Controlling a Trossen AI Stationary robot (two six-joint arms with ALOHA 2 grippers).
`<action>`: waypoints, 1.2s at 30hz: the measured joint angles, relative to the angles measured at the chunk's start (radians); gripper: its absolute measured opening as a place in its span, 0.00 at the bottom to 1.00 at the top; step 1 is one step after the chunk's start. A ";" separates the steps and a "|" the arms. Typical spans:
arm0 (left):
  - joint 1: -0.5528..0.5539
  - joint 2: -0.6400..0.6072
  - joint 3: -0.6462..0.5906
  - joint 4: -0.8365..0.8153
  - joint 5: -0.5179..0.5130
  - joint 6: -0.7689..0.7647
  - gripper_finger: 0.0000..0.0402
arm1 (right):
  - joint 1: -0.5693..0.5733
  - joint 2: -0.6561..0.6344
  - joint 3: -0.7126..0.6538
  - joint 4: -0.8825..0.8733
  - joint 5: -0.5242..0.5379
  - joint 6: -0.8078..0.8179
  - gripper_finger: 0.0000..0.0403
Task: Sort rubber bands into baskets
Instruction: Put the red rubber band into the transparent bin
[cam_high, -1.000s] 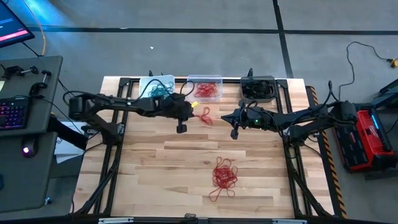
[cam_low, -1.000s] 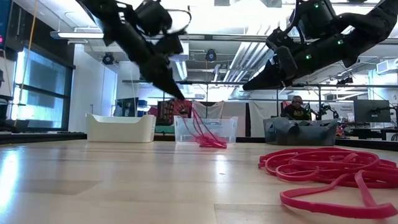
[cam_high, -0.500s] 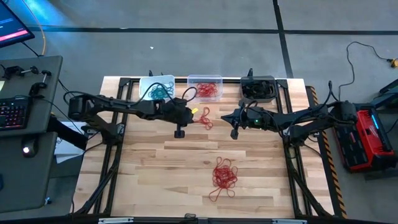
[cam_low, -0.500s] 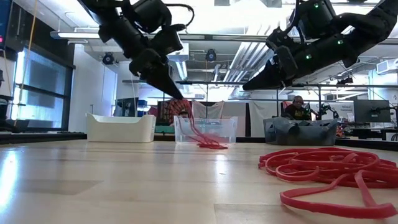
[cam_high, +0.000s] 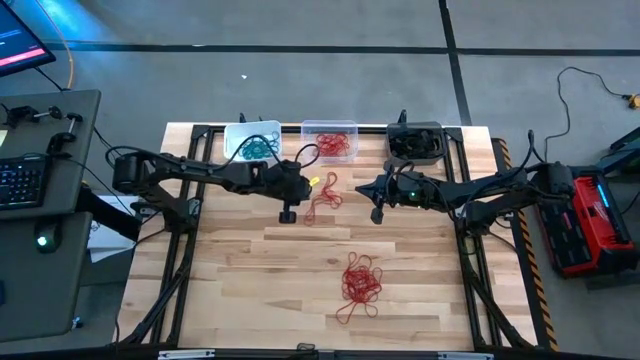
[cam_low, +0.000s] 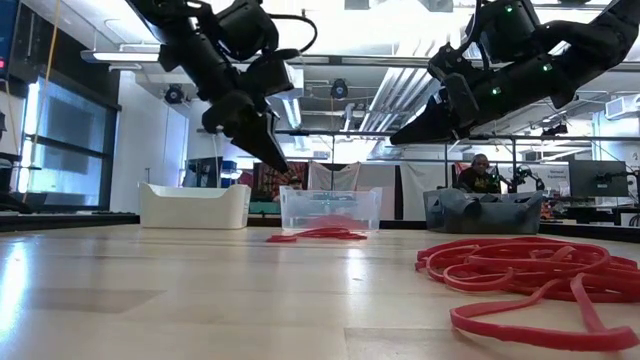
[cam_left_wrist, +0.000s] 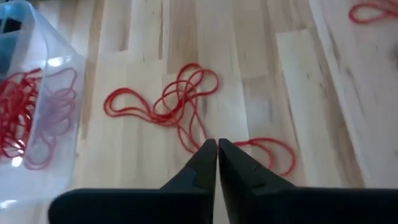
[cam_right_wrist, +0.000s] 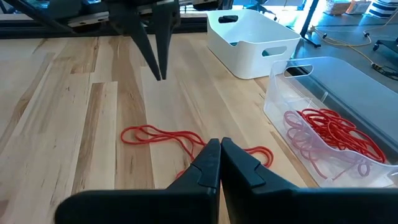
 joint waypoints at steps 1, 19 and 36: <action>0.000 0.006 0.000 0.006 0.001 -0.026 0.01 | 0.000 0.000 0.000 0.000 0.000 0.000 0.00; -0.024 0.209 0.001 0.027 0.008 -0.321 0.31 | 0.000 0.000 0.000 0.000 0.003 0.000 0.00; -0.026 0.224 0.000 0.022 0.020 -0.280 0.01 | 0.000 0.000 0.000 0.002 0.003 0.000 0.00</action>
